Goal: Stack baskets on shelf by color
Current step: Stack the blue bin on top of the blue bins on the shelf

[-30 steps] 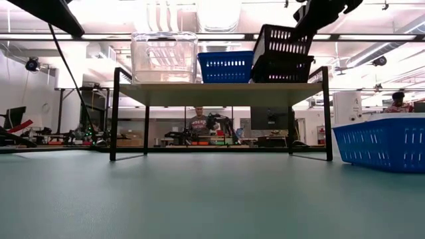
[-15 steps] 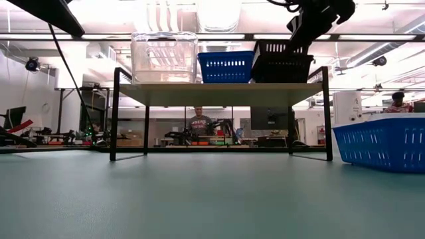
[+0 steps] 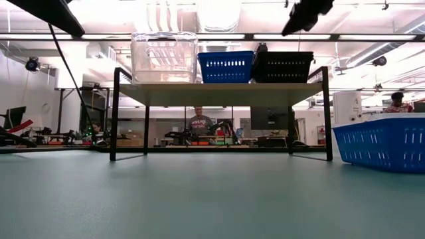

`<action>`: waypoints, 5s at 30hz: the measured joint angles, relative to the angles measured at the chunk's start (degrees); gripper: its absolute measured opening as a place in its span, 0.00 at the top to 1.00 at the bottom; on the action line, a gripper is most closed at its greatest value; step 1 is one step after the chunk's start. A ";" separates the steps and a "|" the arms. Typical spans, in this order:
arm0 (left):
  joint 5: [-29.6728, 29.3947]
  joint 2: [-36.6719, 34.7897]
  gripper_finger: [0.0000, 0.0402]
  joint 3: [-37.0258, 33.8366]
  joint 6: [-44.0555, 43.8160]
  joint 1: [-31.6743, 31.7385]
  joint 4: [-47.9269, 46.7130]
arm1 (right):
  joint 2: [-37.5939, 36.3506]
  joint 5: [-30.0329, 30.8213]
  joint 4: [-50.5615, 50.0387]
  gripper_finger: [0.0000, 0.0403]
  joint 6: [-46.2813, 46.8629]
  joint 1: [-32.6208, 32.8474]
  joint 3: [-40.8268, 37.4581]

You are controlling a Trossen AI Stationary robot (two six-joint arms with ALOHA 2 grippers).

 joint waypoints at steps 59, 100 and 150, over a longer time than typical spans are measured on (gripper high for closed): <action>0.68 0.00 1.00 -0.16 56.79 1.07 41.16 | 27.45 8.52 -8.92 0.82 46.28 47.38 -7.49; -3.62 -7.92 1.00 -1.77 70.82 2.38 41.04 | 23.11 17.03 2.02 0.98 38.41 46.77 1.70; -2.49 -23.87 1.00 -19.68 71.65 2.32 53.71 | 25.87 22.54 7.74 0.98 2.67 6.48 19.38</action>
